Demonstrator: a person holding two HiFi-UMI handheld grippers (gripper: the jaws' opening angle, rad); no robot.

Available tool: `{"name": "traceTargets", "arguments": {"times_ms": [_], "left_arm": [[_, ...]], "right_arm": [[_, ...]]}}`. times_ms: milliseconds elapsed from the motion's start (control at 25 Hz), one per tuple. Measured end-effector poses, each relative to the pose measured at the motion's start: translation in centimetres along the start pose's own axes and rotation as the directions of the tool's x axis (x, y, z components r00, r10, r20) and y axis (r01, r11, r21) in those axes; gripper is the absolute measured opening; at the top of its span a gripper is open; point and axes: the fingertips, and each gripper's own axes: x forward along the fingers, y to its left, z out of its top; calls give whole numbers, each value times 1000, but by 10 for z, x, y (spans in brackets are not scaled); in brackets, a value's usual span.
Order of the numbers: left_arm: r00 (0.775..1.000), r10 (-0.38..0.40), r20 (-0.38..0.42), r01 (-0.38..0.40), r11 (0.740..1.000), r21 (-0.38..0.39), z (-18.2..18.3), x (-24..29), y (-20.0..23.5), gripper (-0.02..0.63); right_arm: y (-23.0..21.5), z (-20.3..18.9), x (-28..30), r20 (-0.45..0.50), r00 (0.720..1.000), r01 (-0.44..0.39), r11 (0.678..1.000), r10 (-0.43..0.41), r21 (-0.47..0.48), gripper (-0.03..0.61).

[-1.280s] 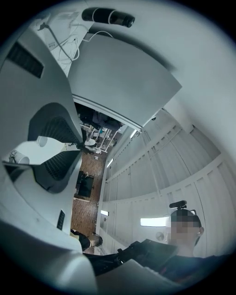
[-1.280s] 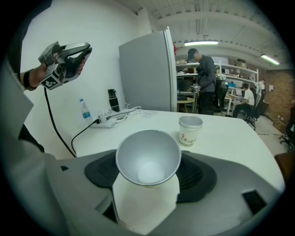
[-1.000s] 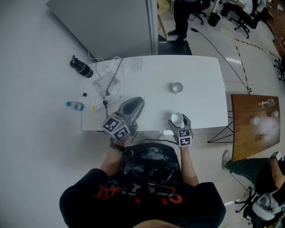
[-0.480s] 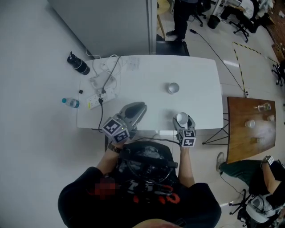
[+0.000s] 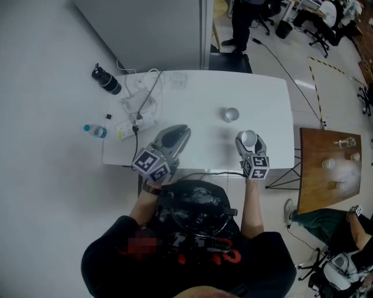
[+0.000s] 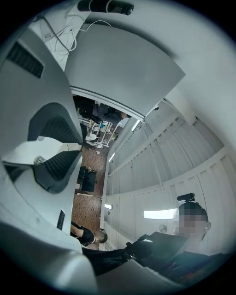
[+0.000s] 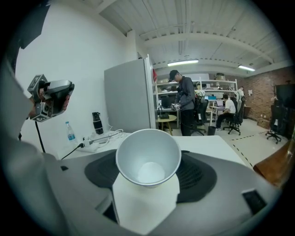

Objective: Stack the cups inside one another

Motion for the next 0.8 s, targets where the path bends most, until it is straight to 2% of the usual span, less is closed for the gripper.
{"name": "traceTargets", "arguments": {"times_ms": [320,520,800], "left_arm": [[998,65,15,-65,998,12,10,-14,19,58],[995,102,21,-103,995,15,11,-22,23,58],[985,171,34,-171,985,9,13,-40,35,58]], "right_arm": [[-6,44,34,58,998,-38,999,38,-9,367],[-8,52,61,36,997,-66,995,69,-79,367],[-7,43,102,-40,994,-104,985,99,-137,367]]}}
